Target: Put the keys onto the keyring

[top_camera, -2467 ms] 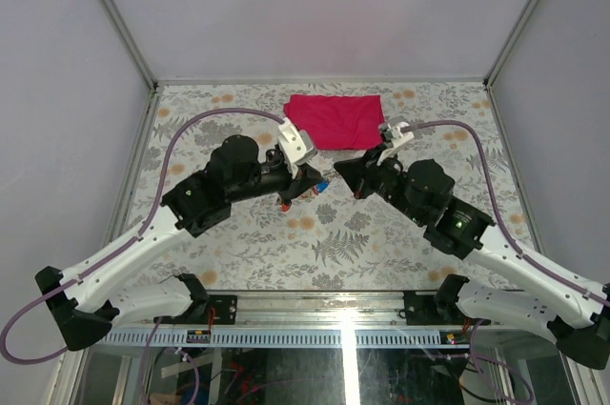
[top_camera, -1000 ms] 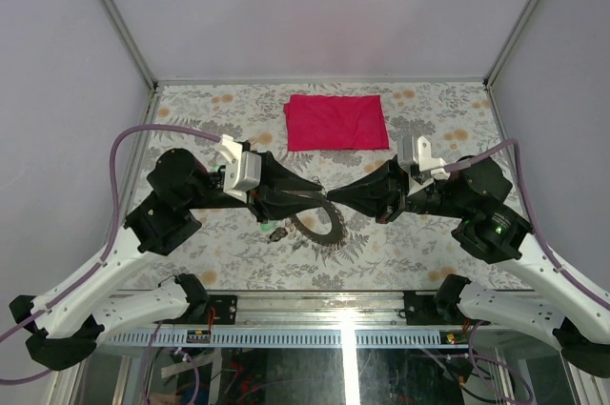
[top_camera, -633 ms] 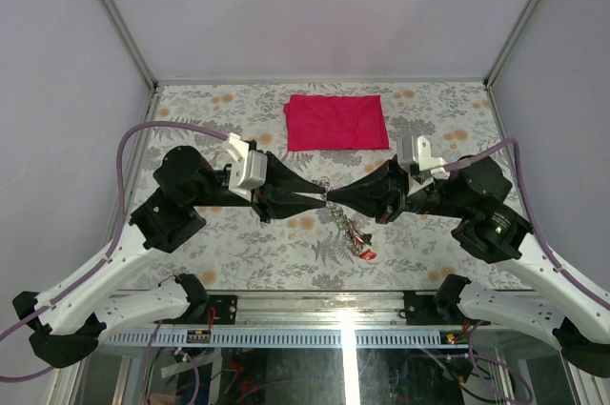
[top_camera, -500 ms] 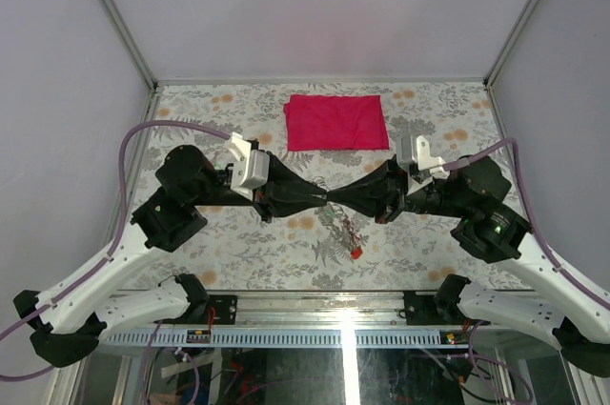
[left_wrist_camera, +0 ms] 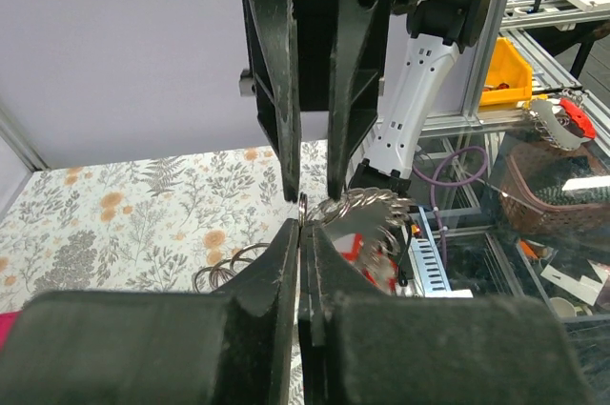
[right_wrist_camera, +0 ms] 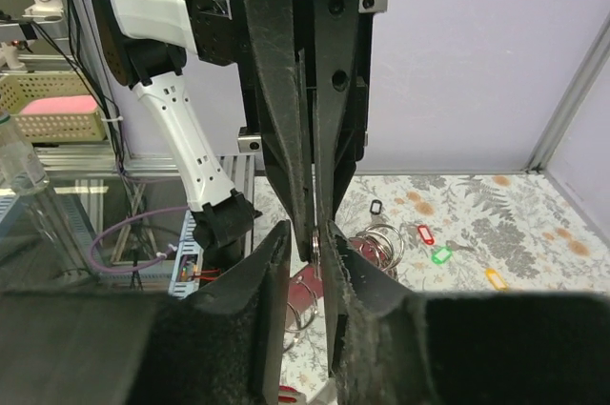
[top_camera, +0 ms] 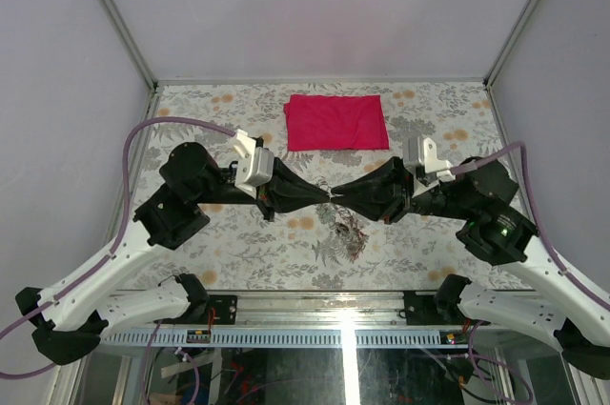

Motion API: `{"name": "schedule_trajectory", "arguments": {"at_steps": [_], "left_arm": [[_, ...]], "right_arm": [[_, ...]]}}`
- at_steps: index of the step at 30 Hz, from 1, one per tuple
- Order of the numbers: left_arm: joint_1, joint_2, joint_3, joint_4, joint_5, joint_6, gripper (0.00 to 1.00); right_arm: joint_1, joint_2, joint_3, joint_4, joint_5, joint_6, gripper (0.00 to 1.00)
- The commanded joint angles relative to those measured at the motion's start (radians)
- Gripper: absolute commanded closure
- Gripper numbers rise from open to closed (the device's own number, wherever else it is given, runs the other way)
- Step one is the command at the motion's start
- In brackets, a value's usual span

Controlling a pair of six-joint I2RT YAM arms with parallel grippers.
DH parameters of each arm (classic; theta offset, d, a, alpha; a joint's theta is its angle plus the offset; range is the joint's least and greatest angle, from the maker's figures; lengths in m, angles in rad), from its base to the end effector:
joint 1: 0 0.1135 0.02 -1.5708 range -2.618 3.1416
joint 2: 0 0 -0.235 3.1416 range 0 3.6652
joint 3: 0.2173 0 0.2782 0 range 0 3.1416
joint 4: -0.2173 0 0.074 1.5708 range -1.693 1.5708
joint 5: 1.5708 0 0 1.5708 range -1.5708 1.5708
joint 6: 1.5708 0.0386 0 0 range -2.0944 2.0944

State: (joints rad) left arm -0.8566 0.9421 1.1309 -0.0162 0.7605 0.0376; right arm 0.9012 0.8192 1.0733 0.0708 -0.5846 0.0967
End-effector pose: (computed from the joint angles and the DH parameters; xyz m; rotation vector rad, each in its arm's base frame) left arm 0.1357 -0.1971 0.4310 1.2144 0.9818 -1.1850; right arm 0.1124 0.1763 0.4454 -1.0052 0.9784 1.2037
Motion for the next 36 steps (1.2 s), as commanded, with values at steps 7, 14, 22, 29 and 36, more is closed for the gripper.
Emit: {"name": "schedule_trajectory", "arguments": {"at_steps": [7, 14, 22, 29, 36], "left_arm": [[-0.002, 0.007, 0.041, 0.027, 0.014, -0.003, 1.00], [-0.002, 0.011, 0.048, 0.023, 0.022, -0.003, 1.00], [-0.003, 0.012, 0.051, 0.024, 0.045, -0.003, 1.00], [-0.002, 0.006, 0.047, 0.013, 0.044, 0.003, 1.00], [-0.002, 0.003, 0.056, -0.026, 0.042, 0.032, 1.00]], "right_arm": [[-0.003, -0.038, 0.074, -0.140, 0.032, -0.102, 0.67], [-0.004, -0.015, 0.079, -0.168, 0.029, -0.123, 0.68], [-0.003, 0.008, 0.085, -0.159, 0.021, -0.123, 0.71], [-0.003, 0.023, 0.090, -0.156, -0.002, -0.116, 0.94], [-0.003, 0.018, 0.104, -0.170, -0.007, -0.104, 0.77]]}}
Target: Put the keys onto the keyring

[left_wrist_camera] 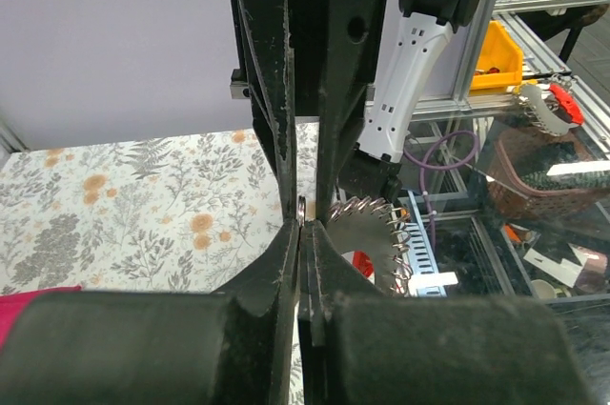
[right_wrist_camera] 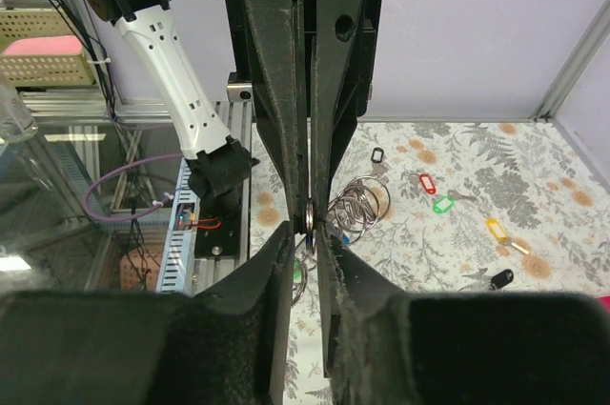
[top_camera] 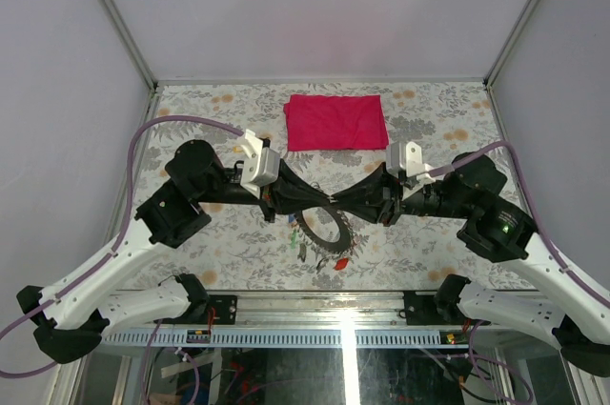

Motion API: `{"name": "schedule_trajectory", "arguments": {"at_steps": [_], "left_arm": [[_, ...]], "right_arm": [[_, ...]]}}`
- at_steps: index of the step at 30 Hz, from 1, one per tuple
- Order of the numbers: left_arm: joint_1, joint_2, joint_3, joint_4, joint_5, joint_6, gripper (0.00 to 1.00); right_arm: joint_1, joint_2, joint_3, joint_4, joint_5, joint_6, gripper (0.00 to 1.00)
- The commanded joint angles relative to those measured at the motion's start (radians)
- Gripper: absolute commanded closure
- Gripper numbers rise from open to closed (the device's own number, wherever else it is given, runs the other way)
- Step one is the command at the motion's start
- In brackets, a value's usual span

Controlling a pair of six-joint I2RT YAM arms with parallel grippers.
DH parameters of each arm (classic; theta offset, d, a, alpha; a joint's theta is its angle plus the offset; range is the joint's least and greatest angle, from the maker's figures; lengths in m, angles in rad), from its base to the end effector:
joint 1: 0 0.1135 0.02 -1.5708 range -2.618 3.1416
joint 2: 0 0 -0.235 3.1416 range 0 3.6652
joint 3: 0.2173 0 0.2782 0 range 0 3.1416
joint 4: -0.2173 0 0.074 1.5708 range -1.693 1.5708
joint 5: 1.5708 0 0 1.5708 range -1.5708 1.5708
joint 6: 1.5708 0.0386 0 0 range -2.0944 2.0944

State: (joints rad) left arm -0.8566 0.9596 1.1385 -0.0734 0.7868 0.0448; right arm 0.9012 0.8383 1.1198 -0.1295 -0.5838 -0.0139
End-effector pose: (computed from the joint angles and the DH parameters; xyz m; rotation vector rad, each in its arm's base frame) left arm 0.1382 -0.2011 0.4240 1.2550 1.0313 -1.2097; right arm 0.1150 0.1795 0.4374 -1.1039 1.0846 1.1268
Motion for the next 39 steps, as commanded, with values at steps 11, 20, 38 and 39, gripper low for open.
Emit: {"name": "schedule_trajectory", "arguments": {"at_steps": [11, 20, 38, 39], "left_arm": [[-0.003, -0.018, 0.051, 0.027, 0.020, 0.027, 1.00], [-0.003, -0.015, 0.053, 0.029, 0.018, 0.022, 1.00], [-0.003, -0.004, 0.054, 0.029, 0.014, 0.018, 1.00], [-0.002, -0.002, 0.055, 0.029, 0.015, 0.017, 1.00]], "right_arm": [[-0.002, -0.048, 0.053, -0.026, 0.050, -0.058, 0.73], [-0.003, -0.020, 0.051, -0.035, 0.028, -0.072, 0.71], [-0.002, 0.017, 0.046, 0.027, -0.030, -0.043, 0.72], [-0.002, 0.018, 0.047, 0.029, -0.033, -0.042, 0.72]]}}
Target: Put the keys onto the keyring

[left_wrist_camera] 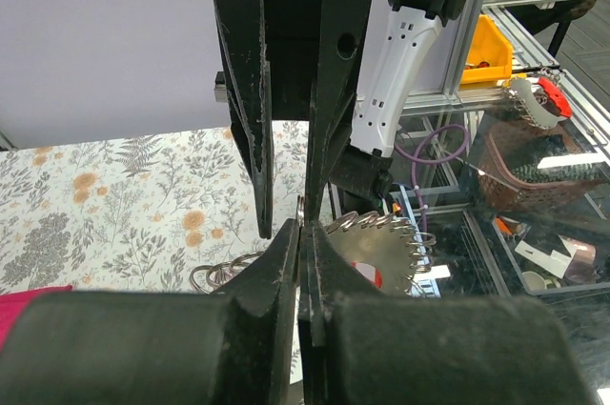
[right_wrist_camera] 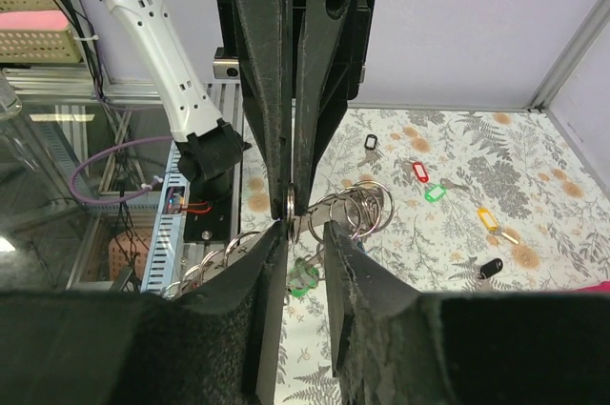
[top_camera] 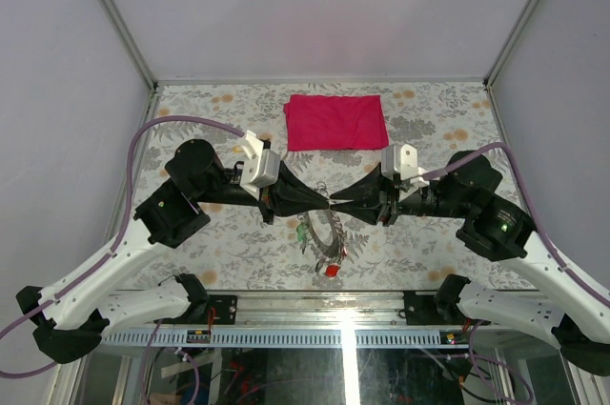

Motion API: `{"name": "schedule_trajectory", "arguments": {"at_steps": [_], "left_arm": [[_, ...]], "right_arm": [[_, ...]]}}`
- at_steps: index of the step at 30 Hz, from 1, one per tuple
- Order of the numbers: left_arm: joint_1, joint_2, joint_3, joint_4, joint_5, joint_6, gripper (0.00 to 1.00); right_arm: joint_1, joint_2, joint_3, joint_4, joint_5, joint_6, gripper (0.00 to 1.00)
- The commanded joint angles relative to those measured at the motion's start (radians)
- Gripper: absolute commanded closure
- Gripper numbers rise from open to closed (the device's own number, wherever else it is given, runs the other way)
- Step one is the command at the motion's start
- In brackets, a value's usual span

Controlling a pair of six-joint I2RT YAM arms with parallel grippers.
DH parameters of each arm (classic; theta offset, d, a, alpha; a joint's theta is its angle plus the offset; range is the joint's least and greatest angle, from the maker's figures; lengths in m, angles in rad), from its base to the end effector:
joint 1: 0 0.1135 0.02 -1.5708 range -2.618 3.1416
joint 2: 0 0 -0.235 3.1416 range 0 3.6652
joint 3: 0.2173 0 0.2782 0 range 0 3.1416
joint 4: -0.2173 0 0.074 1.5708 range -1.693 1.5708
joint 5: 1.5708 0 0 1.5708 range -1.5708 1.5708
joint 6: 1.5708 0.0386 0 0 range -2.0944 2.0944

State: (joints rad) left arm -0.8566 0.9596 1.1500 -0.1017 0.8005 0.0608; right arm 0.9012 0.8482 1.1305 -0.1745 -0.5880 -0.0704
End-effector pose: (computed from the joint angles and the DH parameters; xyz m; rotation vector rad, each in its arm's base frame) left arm 0.1369 -0.2003 0.4252 1.2755 1.0293 -1.2103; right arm 0.1162 0.1813 0.4345 -1.1466 1.0891 1.0888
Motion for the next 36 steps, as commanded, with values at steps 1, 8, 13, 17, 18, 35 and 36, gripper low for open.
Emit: {"name": "schedule_trajectory", "arguments": {"at_steps": [1, 8, 13, 17, 18, 35, 36], "left_arm": [[-0.004, -0.001, 0.045, 0.056, 0.001, 0.000, 1.00], [-0.003, 0.007, 0.051, 0.052, 0.005, 0.000, 1.00], [-0.003, 0.009, 0.050, 0.050, 0.010, -0.001, 1.00], [-0.003, 0.004, 0.046, 0.054, 0.007, -0.005, 0.84], [-0.003, 0.001, 0.043, 0.057, 0.004, -0.008, 0.77], [-0.002, -0.192, -0.082, -0.004, -0.324, -0.052, 0.49], [-0.003, -0.200, -0.093, -0.003, -0.347, -0.057, 0.49]], "right_arm": [[-0.003, 0.011, 0.035, 0.075, -0.030, 0.016, 0.73], [-0.004, 0.020, 0.028, 0.090, -0.034, 0.020, 0.82], [-0.003, -0.002, -0.010, 0.176, 0.009, 0.040, 1.00], [-0.002, -0.059, -0.110, 0.315, 0.045, 0.034, 1.00], [-0.002, -0.075, -0.134, 0.344, 0.050, 0.028, 1.00], [-0.003, -0.148, -0.352, 0.842, 0.001, 0.164, 1.00], [-0.003, -0.144, -0.355, 0.863, 0.001, 0.183, 1.00]]}}
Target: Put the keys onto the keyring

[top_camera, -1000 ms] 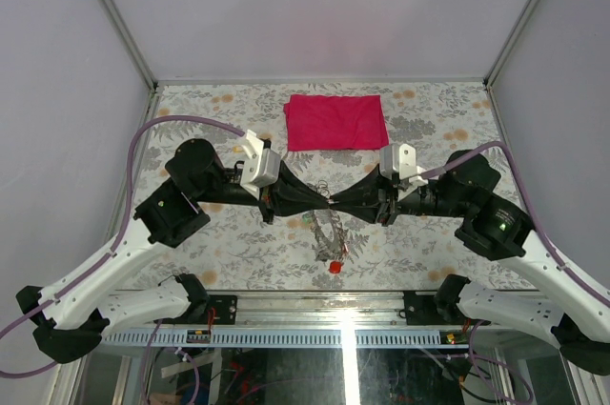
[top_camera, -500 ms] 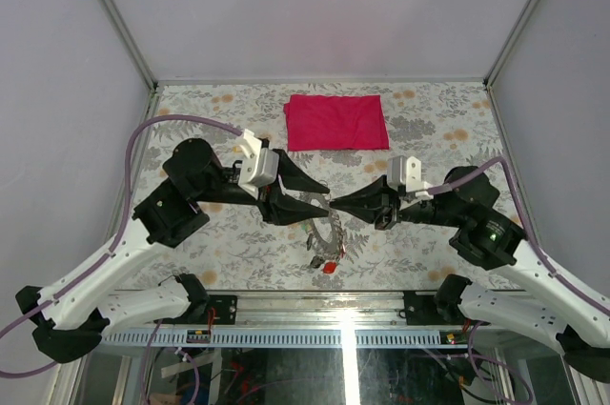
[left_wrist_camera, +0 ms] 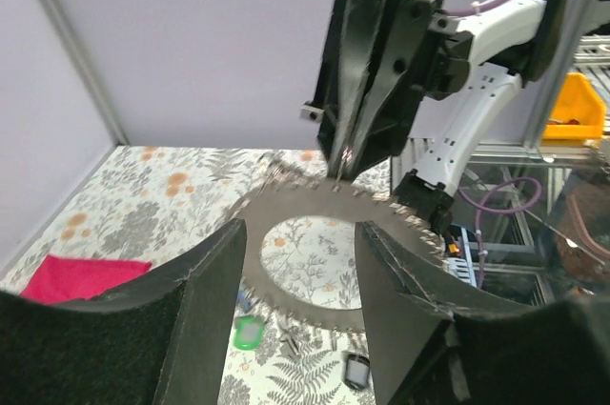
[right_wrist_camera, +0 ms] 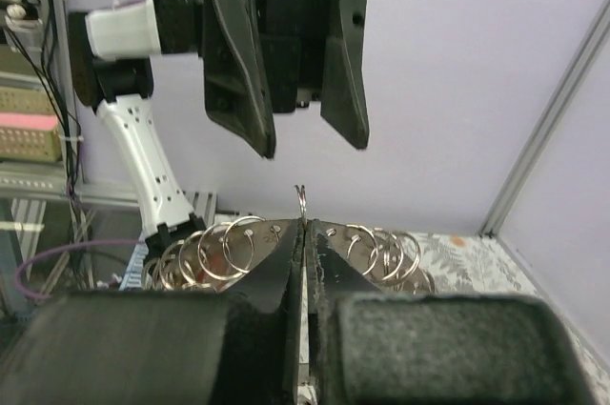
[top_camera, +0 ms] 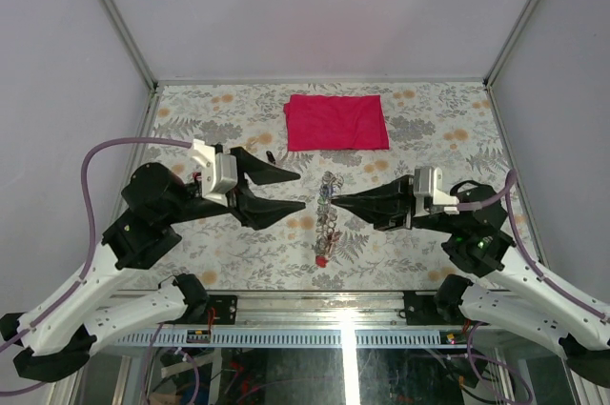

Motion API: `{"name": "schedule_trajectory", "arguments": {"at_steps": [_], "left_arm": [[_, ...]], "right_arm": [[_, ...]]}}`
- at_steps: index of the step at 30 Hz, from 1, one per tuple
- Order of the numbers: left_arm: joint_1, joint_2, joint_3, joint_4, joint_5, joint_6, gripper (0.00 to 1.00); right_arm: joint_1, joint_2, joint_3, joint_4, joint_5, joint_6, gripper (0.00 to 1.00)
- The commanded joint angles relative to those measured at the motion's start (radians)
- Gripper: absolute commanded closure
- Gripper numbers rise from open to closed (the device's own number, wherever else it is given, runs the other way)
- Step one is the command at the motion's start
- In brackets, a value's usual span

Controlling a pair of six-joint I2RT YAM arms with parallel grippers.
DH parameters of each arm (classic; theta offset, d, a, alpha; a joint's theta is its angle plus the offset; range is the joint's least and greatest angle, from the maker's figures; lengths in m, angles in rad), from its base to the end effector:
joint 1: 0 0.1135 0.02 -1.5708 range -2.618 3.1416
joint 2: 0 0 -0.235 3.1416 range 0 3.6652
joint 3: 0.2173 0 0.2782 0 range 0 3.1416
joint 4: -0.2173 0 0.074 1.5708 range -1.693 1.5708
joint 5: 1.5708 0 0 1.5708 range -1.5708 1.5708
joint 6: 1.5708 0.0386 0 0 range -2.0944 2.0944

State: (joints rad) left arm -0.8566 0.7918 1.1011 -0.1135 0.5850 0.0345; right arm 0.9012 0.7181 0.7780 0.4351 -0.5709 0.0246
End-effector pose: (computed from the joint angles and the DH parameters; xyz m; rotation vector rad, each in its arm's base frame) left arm 0.1146 -0.1648 0.4412 1.0710 1.0463 -1.0720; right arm 0.1105 0.1731 0.3948 -0.9626 0.7711 1.1190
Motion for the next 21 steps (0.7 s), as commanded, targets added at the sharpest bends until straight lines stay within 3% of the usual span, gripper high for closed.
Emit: {"name": "schedule_trajectory", "arguments": {"at_steps": [1, 12, 17, 21], "left_arm": [[-0.002, -0.041, -0.055, 0.008, -0.150, -0.035, 0.49], [-0.002, -0.095, -0.123, 0.004, -0.256, -0.056, 0.47], [-0.003, -0.095, -0.131, -0.002, -0.270, -0.048, 0.46], [-0.002, -0.092, -0.146, -0.006, -0.246, -0.032, 0.46]], "right_arm": [[-0.004, -0.009, -0.003, 0.270, -0.011, 0.108, 1.00], [-0.003, 0.075, 0.021, 0.378, 0.191, 0.381, 1.00], [-0.003, 0.096, 0.001, 0.508, 0.083, 0.392, 1.00], [-0.003, 0.097, 0.024, 0.420, -0.050, 0.230, 1.00]]}}
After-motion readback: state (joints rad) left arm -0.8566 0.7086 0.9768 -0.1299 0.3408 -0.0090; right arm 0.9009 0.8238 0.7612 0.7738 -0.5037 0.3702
